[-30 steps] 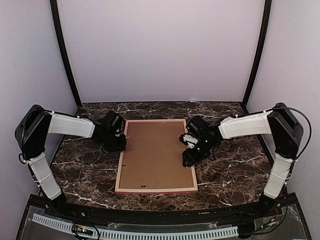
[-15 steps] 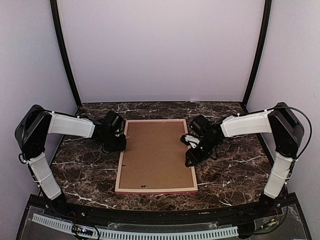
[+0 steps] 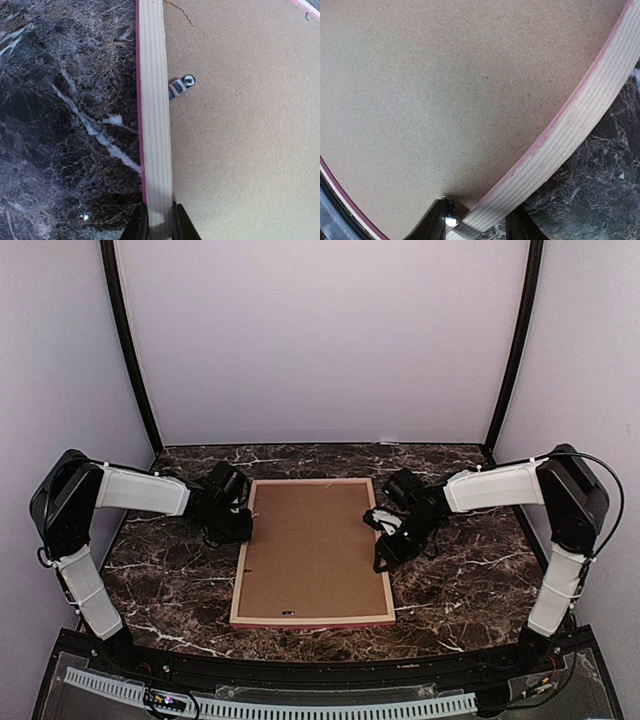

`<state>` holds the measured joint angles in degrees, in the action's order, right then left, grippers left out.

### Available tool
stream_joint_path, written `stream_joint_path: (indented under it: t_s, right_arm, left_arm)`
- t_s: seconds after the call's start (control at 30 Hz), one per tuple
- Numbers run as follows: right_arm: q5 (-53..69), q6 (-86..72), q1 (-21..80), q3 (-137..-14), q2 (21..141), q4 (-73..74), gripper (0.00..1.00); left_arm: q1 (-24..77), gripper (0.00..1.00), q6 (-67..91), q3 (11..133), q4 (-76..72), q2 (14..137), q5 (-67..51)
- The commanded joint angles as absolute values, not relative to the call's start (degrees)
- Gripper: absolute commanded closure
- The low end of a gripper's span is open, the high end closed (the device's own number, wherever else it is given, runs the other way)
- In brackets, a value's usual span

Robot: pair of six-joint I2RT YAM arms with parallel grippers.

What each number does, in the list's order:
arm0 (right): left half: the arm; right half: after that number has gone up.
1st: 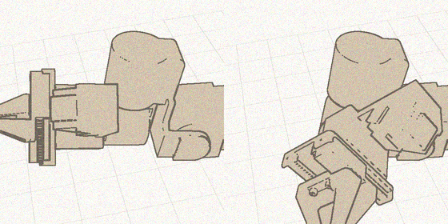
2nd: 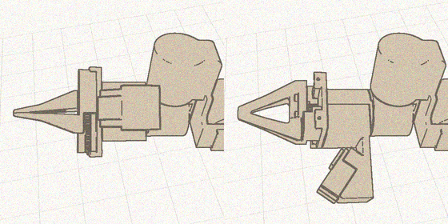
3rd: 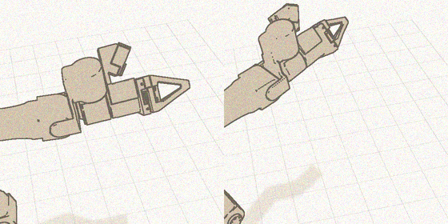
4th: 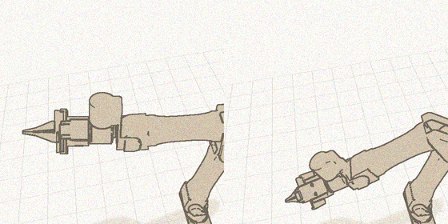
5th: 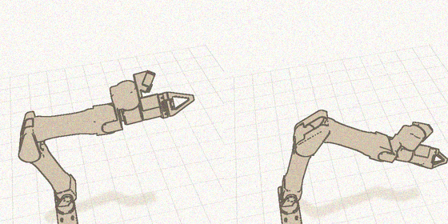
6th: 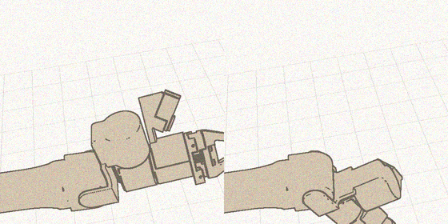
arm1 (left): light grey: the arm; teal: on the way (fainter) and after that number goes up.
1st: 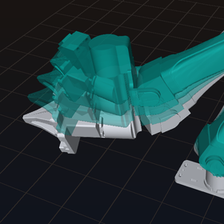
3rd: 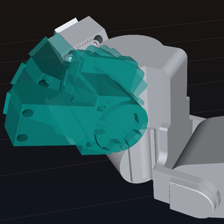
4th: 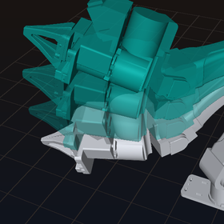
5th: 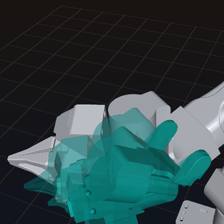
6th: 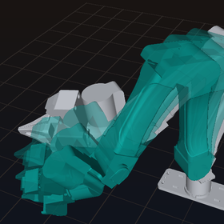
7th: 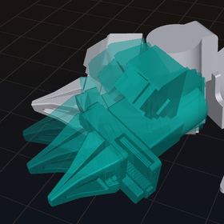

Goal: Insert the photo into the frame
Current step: Press the fastener onto the backboard.

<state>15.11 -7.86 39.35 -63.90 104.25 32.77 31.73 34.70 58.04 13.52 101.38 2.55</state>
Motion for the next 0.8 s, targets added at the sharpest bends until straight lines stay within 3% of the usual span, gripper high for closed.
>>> stream_joint_path:
  t_s: [0.0,0.3,0.6,0.77]
  right_arm:
    - [15.1,-4.8,38.7,-62.8,104.8,35.8,0.64]
    - [15.8,-3.5,38.5,-63.7,105.0,35.6,0.65]
    - [20.3,-8.3,35.6,-62.8,102.7,31.2,0.48]
    - [20.6,-14.0,33.1,-62.0,102.2,27.6,0.47]
  left_arm:
    - [32.0,0.98,34.1,57.6,15.8,102.8,1.6]
    - [32.0,0.98,34.2,57.5,15.7,102.8,1.6]
    - [32.0,0.98,34.4,57.6,15.7,102.8,1.5]
    - [32.0,0.98,34.4,58.0,15.8,102.9,1.4]
